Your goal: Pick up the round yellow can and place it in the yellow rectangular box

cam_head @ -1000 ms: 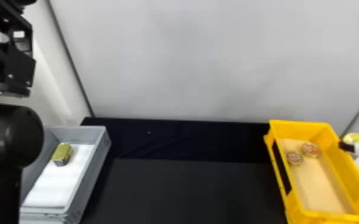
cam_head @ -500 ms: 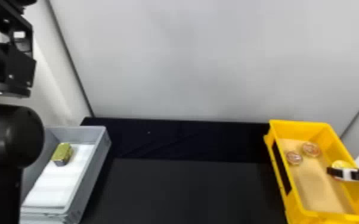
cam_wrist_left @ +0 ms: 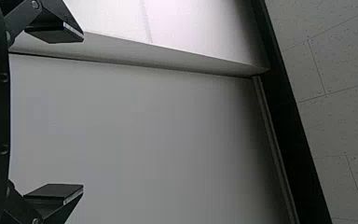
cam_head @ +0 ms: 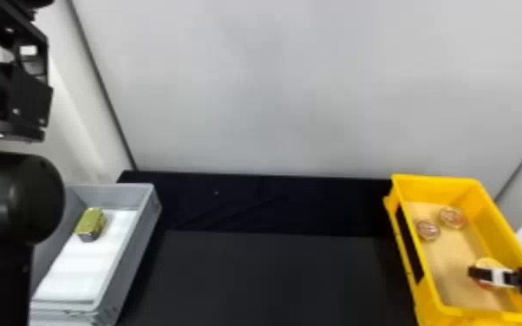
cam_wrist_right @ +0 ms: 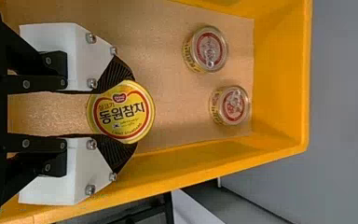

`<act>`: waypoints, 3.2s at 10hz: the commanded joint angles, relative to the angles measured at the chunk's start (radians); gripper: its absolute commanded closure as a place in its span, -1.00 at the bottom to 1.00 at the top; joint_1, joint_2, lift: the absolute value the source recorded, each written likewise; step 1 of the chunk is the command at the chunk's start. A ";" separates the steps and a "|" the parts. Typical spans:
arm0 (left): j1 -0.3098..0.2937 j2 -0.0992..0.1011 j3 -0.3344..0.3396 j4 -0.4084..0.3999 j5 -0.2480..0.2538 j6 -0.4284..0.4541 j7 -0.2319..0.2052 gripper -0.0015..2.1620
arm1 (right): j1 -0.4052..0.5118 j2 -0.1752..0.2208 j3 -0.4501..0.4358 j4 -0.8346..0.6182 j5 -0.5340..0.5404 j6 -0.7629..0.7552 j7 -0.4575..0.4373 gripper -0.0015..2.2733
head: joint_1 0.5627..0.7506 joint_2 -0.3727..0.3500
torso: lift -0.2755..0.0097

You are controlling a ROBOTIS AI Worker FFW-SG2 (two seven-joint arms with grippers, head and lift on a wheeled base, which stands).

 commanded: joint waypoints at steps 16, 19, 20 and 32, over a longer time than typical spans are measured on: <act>0.006 -0.003 0.001 0.000 -0.005 -0.007 0.000 -0.87 | 0.004 -0.009 0.010 0.044 -0.061 0.002 -0.029 -0.82 | 0.05 0.18 | 0.92; 0.008 -0.003 0.001 0.000 -0.005 -0.007 0.000 -0.87 | 0.011 -0.012 0.007 0.036 -0.076 0.006 -0.029 -0.95 | 0.05 0.18 | 0.92; 0.008 -0.003 0.003 0.000 -0.005 -0.007 0.000 -0.87 | 0.017 -0.014 0.004 0.013 -0.090 -0.004 -0.029 -0.95 | 0.05 0.18 | 0.92; 0.029 -0.012 0.026 0.002 -0.008 -0.012 -0.003 -0.87 | -0.276 0.020 0.378 -0.971 -0.152 -0.235 -0.650 -0.90 | 0.05 0.18 | 0.92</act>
